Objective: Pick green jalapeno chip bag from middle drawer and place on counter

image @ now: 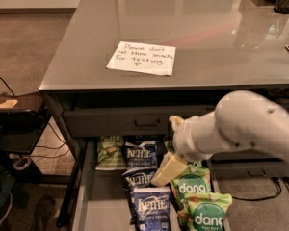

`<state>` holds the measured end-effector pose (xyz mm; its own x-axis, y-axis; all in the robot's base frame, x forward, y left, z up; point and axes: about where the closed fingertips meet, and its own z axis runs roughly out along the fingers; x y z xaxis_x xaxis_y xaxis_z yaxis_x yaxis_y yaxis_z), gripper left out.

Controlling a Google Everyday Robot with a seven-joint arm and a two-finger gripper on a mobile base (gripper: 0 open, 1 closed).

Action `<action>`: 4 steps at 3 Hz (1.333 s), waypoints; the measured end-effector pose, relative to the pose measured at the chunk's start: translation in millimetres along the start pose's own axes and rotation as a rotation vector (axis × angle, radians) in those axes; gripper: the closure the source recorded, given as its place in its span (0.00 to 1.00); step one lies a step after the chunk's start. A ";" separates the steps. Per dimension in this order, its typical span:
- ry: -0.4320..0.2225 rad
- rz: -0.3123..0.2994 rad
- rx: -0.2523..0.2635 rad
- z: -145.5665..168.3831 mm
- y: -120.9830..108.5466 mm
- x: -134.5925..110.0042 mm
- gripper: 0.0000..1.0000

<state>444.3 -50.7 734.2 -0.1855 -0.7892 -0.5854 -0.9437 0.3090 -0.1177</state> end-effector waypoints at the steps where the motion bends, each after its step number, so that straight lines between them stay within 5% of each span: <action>1: 0.000 -0.061 -0.019 74.6 5.3 26.7 0.00; 3: -0.051 -0.060 -0.039 214.5 2.2 38.0 0.00; 4: -0.052 -0.060 -0.039 214.6 2.3 38.0 0.00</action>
Offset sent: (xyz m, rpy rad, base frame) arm 0.0685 0.0980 -0.2354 0.0409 -0.0173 0.0714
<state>493.8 33.9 539.5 -0.1147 -0.7769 -0.6191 -0.9628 0.2404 -0.1234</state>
